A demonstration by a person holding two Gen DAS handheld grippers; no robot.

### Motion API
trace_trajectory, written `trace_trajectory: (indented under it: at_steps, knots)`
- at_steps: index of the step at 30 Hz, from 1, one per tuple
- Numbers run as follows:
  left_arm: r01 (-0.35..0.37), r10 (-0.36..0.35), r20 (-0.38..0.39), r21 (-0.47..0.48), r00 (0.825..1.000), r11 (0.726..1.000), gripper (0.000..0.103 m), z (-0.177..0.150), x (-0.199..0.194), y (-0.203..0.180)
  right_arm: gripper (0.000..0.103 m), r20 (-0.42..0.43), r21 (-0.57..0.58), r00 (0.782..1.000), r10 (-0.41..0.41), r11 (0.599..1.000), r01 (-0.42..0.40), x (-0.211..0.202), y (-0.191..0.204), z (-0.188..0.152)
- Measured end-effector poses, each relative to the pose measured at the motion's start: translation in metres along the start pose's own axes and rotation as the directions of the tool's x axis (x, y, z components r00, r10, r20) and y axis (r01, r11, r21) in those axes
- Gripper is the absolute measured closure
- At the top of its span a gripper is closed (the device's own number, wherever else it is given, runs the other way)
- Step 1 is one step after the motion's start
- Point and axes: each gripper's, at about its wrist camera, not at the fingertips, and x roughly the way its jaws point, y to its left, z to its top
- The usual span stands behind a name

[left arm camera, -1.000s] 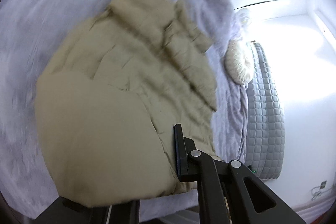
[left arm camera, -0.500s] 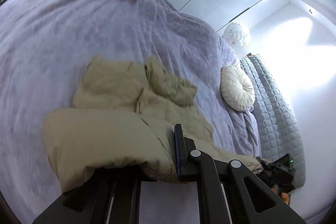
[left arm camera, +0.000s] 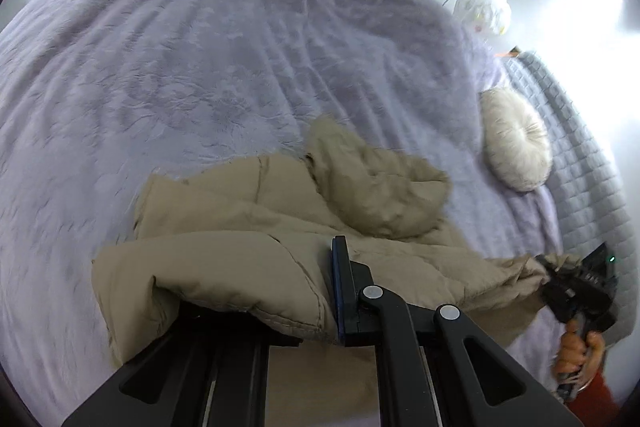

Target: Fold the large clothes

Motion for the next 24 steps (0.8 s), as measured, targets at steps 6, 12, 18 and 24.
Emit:
trace_trajectory:
  at_steps: [6,12,18,24]
  knots:
    - [-0.019,0.019,-0.028,0.009,0.999,1.0,0.091,0.006,0.062,0.016,0.097,-0.008,0.006,0.997,-0.083,0.997,0.083,0.059,-0.037,0.024]
    - [-0.024,0.024,-0.033,0.004,0.999,1.0,0.091,0.01,0.091,0.025,0.097,-0.025,0.018,0.993,-0.116,0.993,0.117,0.09,-0.06,0.03]
    - [-0.028,0.029,-0.018,0.038,0.999,0.999,0.063,0.009,0.075,0.016,0.095,-0.053,0.012,0.992,-0.115,0.993,0.116,0.088,-0.056,0.032]
    - [-0.003,-0.003,0.051,0.134,0.999,0.991,0.023,0.006,0.029,-0.006,0.034,-0.036,-0.055,0.994,-0.106,0.993,0.104,0.06,-0.038,0.029]
